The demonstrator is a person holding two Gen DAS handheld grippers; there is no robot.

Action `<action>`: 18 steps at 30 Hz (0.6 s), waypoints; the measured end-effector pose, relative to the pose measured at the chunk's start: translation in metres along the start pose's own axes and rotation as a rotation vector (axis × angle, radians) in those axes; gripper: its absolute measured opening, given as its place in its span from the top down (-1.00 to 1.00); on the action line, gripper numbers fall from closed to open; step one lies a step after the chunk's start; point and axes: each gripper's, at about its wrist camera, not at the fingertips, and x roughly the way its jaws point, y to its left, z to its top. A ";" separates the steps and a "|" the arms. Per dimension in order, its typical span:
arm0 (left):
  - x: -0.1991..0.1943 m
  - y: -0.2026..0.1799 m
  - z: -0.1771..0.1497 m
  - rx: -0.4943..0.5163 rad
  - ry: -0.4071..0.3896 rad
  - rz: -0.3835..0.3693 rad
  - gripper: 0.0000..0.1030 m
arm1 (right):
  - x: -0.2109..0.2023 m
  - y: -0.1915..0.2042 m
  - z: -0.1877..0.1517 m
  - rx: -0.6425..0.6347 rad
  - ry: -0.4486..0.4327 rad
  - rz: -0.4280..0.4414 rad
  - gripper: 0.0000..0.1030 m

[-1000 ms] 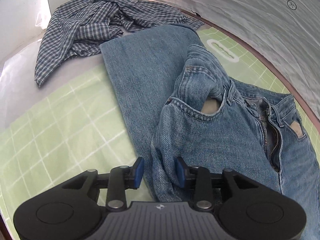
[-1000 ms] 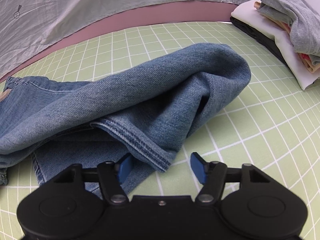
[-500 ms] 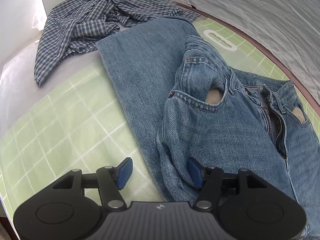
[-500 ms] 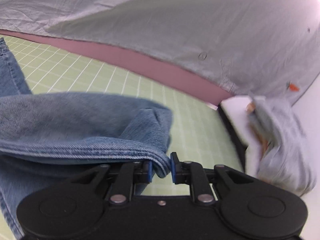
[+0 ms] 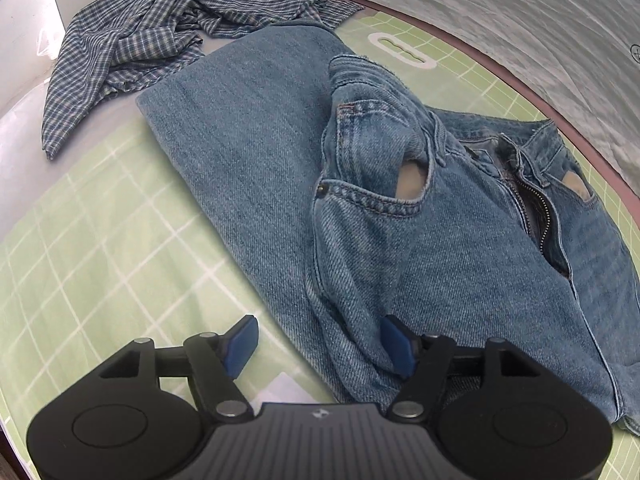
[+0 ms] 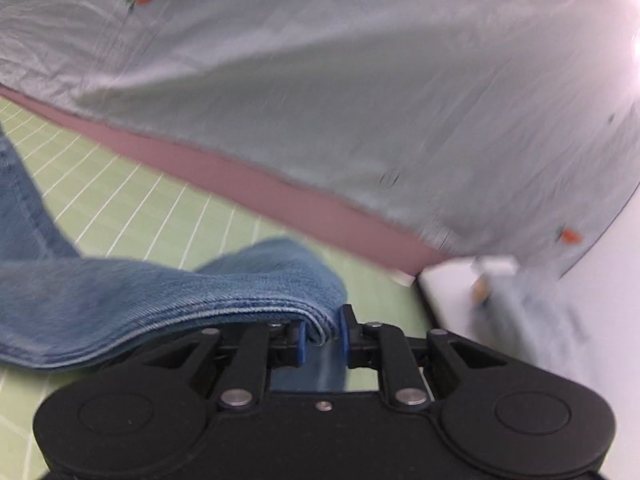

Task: Fold clothes
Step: 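Grasp the leg hem with the right gripper, straighten it, release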

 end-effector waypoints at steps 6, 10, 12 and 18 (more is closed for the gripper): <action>-0.003 -0.002 0.002 0.022 0.007 0.007 -0.35 | -0.006 0.014 -0.065 0.195 0.220 0.098 0.16; -0.012 -0.003 0.003 0.040 0.014 0.007 -0.35 | -0.029 0.026 -0.081 0.257 0.217 0.122 -0.09; -0.022 -0.003 0.002 0.041 0.009 -0.022 -0.35 | -0.038 0.034 -0.084 0.259 0.221 0.146 -0.13; -0.052 -0.011 -0.011 0.059 -0.015 -0.139 -0.36 | -0.062 0.051 -0.094 0.249 0.203 0.214 -0.21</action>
